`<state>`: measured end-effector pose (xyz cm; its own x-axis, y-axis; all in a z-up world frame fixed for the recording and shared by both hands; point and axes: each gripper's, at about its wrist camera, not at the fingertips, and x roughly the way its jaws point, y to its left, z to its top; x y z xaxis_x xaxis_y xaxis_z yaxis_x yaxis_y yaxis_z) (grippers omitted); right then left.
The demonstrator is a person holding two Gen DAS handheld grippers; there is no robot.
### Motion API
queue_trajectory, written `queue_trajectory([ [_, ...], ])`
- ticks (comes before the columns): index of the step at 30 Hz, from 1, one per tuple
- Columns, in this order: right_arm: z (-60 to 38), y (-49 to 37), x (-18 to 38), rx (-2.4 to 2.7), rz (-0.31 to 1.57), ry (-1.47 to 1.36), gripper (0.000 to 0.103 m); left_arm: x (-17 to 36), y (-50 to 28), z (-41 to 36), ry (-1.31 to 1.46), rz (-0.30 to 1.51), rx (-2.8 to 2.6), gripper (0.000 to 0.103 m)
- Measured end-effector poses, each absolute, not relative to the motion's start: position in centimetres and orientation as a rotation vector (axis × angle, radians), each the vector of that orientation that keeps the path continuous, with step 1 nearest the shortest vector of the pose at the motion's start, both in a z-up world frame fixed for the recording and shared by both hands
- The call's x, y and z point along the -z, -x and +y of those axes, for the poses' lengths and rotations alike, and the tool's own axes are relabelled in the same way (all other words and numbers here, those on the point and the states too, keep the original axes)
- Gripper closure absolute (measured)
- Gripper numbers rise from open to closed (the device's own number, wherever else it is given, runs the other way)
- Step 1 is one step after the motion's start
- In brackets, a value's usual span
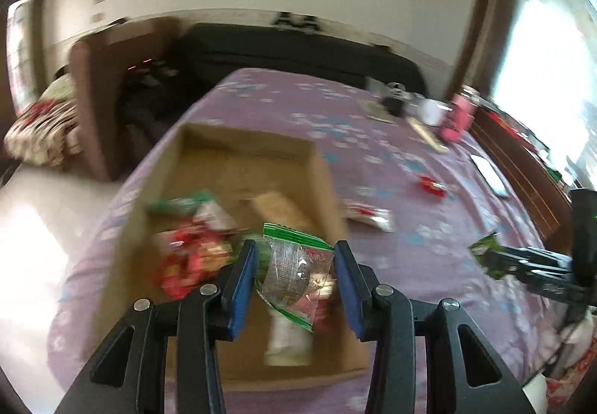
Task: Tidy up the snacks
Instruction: 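Carry both bags over the box and open both tools to drop them, then grasp the white-red sauce packet with the right tool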
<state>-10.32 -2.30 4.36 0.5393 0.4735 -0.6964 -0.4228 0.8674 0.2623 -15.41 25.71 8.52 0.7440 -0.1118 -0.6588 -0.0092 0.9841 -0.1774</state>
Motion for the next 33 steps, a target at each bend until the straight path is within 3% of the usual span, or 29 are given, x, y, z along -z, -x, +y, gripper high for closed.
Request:
queue_trajectory([
  [9, 10.2, 9.0, -5.0, -0.714, 0.866, 0.043, 0.07, -5.6, 15.1, 29.7, 0.193, 0.773, -0.088, 0.057],
  [15, 16.6, 6.3, -3.8, -0.722, 0.889, 0.097, 0.07, -5.1, 15.1, 30.4, 0.13, 0.765, -0.188, 0.04],
  [17, 17.9, 5.3, -3.3, -0.708, 0.898, 0.114, 0.07, -5.2, 15.3, 30.4, 0.097, 0.753, -0.218, 0.029],
  [21, 19.6, 4.6, -3.0, -0.684, 0.88, 0.161, 0.069, -5.4, 15.7, 30.1, 0.048, 0.734, -0.248, 0.023],
  [26, 20.2, 4.5, -3.7, -0.689, 0.849, 0.176, 0.057, -5.8, 15.8, 29.5, 0.024, 0.727, -0.254, 0.017],
  [33, 15.5, 3.4, -5.6, -0.643, 0.811, 0.106, 0.053, -6.6, 16.0, 28.2, 0.005, 0.71, -0.238, 0.015],
])
